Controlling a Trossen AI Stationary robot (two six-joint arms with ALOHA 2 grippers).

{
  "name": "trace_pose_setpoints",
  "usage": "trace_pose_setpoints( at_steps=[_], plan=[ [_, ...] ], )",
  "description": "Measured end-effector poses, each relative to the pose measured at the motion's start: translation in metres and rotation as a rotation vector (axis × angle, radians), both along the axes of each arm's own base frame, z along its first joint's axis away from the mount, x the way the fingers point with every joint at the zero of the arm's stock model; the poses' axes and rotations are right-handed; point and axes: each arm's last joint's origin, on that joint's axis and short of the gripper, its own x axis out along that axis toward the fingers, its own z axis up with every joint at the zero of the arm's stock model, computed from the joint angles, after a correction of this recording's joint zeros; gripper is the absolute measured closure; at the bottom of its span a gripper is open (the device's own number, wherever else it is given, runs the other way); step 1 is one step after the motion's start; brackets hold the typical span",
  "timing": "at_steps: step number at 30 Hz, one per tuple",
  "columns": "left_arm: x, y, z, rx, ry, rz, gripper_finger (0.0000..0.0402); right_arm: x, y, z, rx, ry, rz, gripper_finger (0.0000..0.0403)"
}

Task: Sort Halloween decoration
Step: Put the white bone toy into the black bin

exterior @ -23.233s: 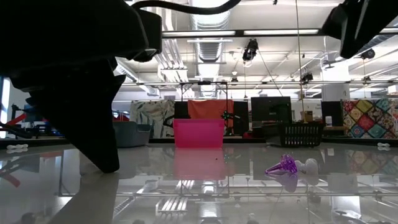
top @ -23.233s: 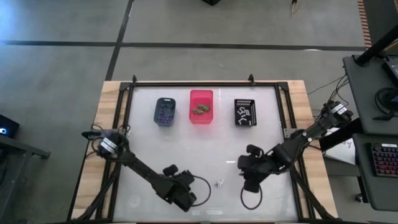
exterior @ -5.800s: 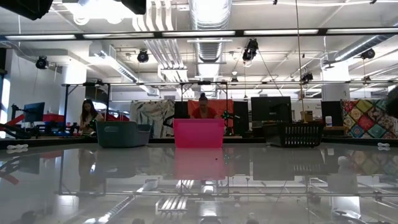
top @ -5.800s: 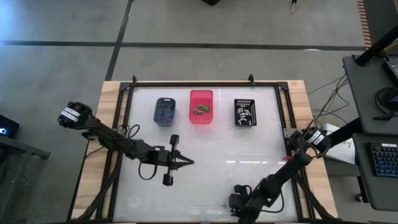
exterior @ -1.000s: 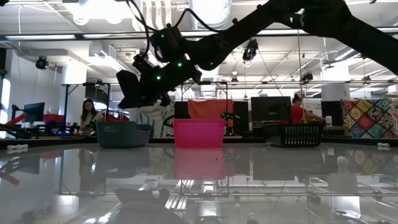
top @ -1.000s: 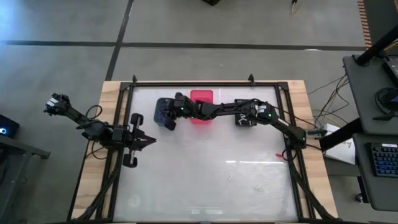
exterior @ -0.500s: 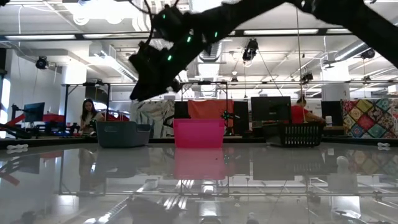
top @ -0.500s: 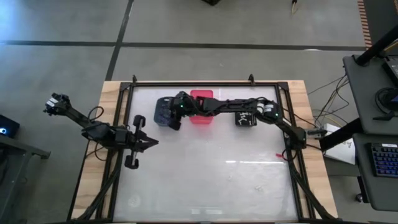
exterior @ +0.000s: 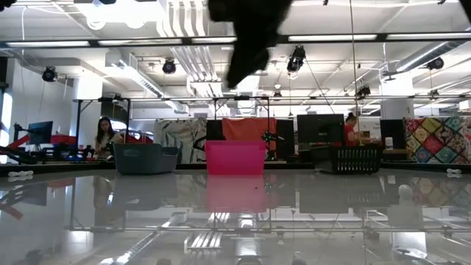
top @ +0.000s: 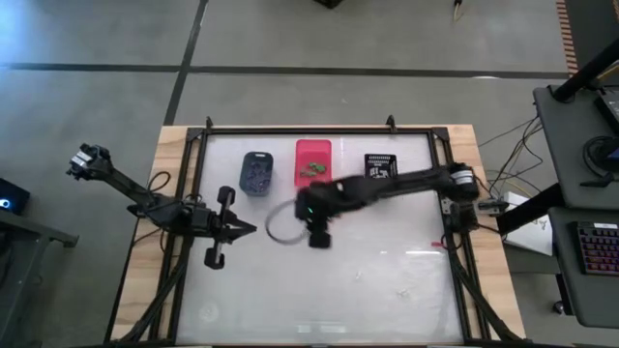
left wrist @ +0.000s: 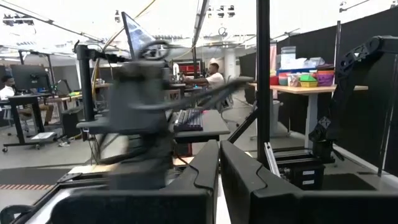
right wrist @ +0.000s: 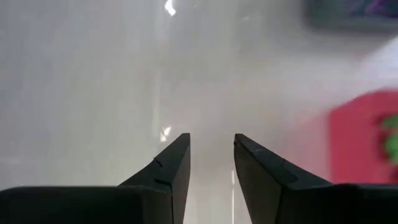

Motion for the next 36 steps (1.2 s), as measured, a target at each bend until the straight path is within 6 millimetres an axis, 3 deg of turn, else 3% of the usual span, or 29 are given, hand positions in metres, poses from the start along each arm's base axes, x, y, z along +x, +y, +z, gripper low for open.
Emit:
trace_pose_setpoints(
  at_steps=[8,13,18,36],
  plan=[
    [0.005,-0.003,-0.002,0.002,-0.003,0.0,0.0402,-0.064,0.066,-0.017,0.031,0.206,0.045,0.0267],
    [0.008,-0.004,-0.004,0.011,0.002,0.002,0.0402,-0.088,0.105,-0.038,0.004,0.338,0.099,0.0257],
    [0.01,-0.006,-0.005,0.029,-0.005,0.008,0.0402,-0.098,0.136,-0.054,-0.046,0.389,0.183,0.026],
    [0.011,-0.006,-0.003,0.042,-0.033,0.015,0.0402,-0.096,0.161,-0.099,-0.159,0.477,0.311,0.0275]
  ],
)
